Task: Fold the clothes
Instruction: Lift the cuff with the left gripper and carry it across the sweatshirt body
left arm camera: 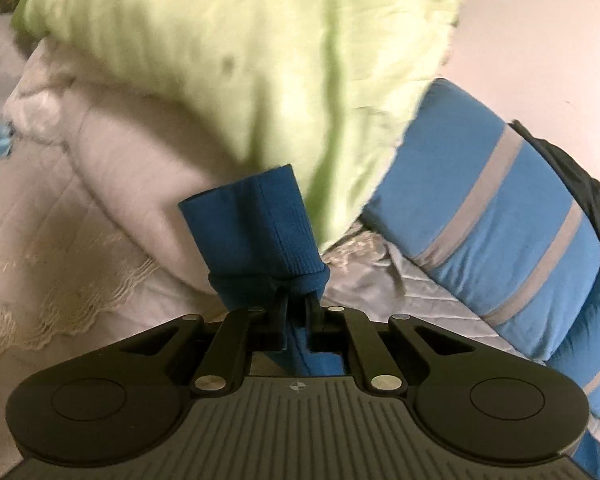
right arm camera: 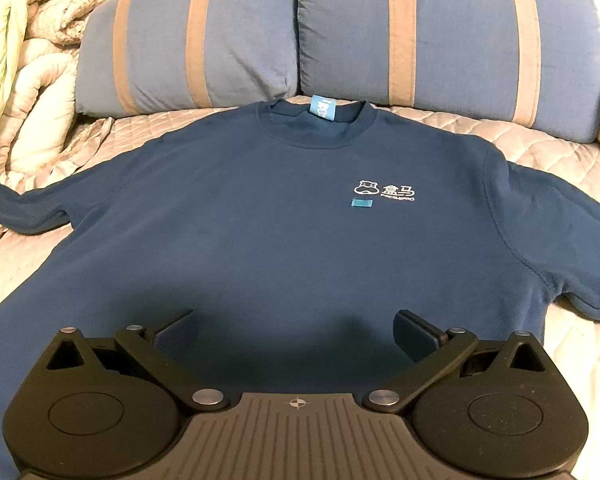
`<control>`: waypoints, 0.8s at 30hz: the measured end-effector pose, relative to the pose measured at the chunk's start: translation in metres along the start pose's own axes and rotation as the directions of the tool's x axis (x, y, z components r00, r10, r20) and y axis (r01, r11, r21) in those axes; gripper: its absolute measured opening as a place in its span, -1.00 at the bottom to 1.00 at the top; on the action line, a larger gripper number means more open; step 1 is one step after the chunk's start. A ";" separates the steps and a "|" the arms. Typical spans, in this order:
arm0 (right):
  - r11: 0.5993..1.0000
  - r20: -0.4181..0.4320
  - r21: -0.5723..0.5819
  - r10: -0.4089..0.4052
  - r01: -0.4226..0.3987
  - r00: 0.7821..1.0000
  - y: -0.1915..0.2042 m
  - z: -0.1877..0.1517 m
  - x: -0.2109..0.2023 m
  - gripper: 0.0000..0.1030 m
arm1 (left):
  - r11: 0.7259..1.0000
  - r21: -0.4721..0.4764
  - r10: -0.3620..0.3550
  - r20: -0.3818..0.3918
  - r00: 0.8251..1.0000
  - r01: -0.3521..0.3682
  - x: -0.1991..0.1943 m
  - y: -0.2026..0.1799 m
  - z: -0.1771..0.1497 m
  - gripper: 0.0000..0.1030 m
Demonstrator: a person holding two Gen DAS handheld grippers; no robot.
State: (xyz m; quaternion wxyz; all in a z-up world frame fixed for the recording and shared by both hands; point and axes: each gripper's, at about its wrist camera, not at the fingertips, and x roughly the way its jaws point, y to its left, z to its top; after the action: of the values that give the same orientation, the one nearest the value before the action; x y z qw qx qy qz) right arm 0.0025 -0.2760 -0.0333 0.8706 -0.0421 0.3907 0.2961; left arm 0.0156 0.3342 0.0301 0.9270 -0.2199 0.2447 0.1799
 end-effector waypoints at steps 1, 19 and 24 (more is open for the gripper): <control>1.000 0.000 -0.001 -0.001 0.001 1.000 0.000 0.000 0.000 1.00 | 1.000 0.012 -0.006 0.004 1.000 0.006 -0.001 -0.005 0.001 -0.85; 1.000 -0.024 -0.022 0.010 -0.010 1.000 0.003 0.001 0.002 1.00 | 0.967 0.251 -0.059 0.055 0.997 0.043 -0.027 -0.080 0.004 -0.86; 1.000 -0.020 -0.019 0.007 -0.008 1.000 0.004 0.000 0.003 1.00 | 0.929 0.363 -0.113 0.084 0.990 0.076 -0.033 -0.124 0.001 -0.86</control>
State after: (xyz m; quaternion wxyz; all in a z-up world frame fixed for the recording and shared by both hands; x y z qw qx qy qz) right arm 0.0020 -0.2716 -0.0350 0.8651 -0.0519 0.3966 0.3027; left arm 0.0438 0.2227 0.0879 0.9706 -0.0491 0.2143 0.0985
